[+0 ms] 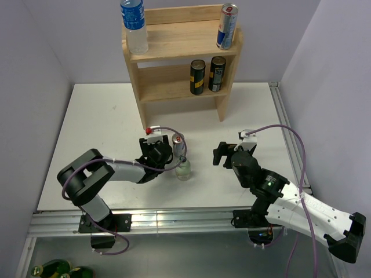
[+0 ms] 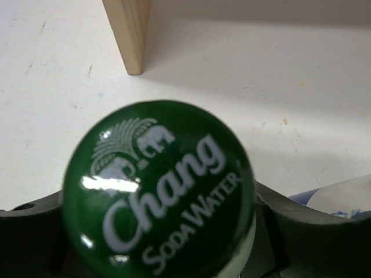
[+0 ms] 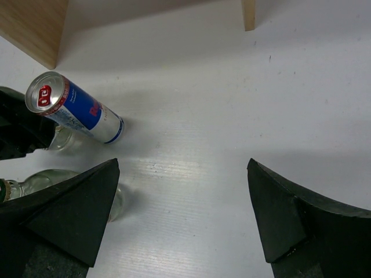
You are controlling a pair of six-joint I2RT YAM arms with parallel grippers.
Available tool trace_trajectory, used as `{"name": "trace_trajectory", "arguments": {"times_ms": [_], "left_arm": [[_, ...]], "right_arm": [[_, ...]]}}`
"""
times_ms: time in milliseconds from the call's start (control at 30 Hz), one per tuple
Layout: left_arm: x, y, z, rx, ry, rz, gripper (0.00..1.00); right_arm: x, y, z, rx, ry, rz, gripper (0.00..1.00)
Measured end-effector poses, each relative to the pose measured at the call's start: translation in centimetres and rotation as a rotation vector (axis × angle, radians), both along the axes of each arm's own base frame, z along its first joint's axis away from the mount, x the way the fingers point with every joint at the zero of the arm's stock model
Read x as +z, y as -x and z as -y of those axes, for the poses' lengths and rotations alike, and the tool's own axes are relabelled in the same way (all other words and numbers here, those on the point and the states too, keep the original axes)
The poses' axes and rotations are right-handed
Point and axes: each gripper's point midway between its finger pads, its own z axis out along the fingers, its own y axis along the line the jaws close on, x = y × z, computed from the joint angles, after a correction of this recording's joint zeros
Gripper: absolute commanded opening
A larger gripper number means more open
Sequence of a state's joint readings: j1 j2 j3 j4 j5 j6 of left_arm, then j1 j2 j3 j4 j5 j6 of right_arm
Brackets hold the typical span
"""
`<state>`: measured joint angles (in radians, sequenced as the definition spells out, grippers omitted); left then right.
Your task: Place and organize the beverage onto the shelf
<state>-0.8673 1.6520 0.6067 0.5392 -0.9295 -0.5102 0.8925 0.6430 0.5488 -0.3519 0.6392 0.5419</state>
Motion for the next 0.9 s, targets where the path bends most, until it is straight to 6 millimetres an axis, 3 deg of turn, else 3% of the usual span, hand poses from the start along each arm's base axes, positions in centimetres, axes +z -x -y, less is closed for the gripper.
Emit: {"name": "trace_trajectory", "arguments": {"times_ms": [167, 267, 600, 767, 900], "left_arm": [[0.4, 1.0, -0.7, -0.025, -0.054, -0.057, 0.00], [2.1, 1.0, -0.5, -0.050, -0.072, -0.064, 0.00], [14.9, -2.9, 2.6, -0.111, -0.010, 0.118, 0.00], [20.4, -5.8, 2.6, -0.092, -0.017, 0.197, 0.00], [23.2, -8.4, 2.9, -0.084, -0.026, 0.231, 0.00]], "right_arm": [[-0.1, 0.0, 0.0, 0.000, 0.001, 0.000, 0.98], [0.0, 0.0, 0.0, 0.000, 0.000, 0.000, 0.98], [-0.4, 0.0, 0.0, 0.000, 0.000, 0.000, 0.98], [-0.3, 0.0, 0.0, 0.000, -0.004, 0.004, 0.98], [0.1, 0.1, 0.2, -0.003, -0.016, 0.015, 0.98]]}}
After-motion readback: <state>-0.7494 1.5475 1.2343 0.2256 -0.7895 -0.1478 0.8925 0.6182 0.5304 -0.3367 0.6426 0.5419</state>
